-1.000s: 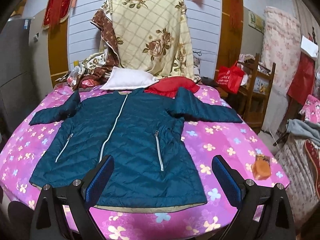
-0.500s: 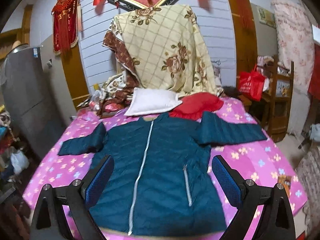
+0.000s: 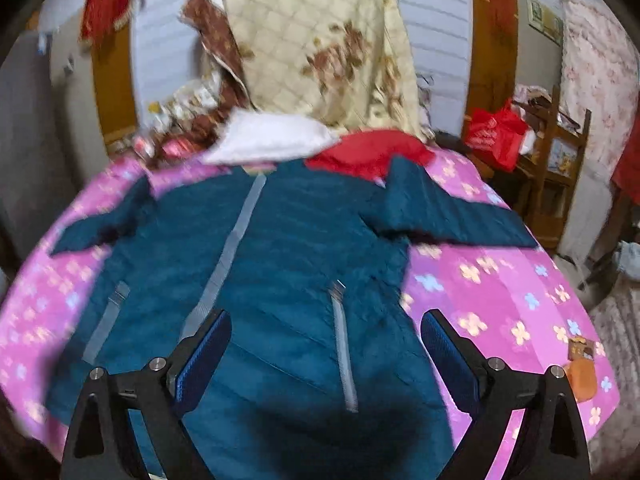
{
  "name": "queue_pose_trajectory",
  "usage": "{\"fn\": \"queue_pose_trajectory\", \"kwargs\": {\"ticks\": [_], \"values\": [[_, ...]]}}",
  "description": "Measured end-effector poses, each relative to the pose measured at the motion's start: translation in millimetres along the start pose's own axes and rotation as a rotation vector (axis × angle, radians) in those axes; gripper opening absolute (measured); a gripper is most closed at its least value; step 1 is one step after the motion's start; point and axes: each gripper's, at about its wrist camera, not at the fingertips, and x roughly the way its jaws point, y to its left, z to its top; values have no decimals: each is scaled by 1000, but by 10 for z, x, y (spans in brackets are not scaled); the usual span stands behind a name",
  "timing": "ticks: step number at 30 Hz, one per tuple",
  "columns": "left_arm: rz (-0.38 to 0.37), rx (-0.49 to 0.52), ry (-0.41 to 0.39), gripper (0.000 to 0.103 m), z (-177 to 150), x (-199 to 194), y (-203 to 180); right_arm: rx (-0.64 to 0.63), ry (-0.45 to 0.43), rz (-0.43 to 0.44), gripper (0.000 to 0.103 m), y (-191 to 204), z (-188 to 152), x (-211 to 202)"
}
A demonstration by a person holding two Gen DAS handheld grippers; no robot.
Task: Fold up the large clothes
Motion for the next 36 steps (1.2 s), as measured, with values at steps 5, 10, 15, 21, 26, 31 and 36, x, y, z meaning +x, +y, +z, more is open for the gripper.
{"fn": "queue_pose_trajectory", "kwargs": {"ticks": [5,10,15,21,26,31,36], "values": [[-53,19,148,98,-406,566,-42,142,187,-104,94,-836,-418,590],[-133,44,210,98,-639,923,-225,196,300,-57,92,-1255,-678,851],[-159,127,273,72,-725,1115,-488,197,343,38,50,-1155,-781,1009],[-65,141,337,25,-868,1228,-575,192,365,61,18,-1039,-833,939],[-63,147,320,22,-1147,968,-562,151,382,51,13,-1054,-1061,674],[-51,194,280,22,-1298,717,-553,129,371,27,13,-1119,-1202,457],[-115,141,234,22,-1164,302,-367,103,272,7,21,-1122,-1084,31]]}}
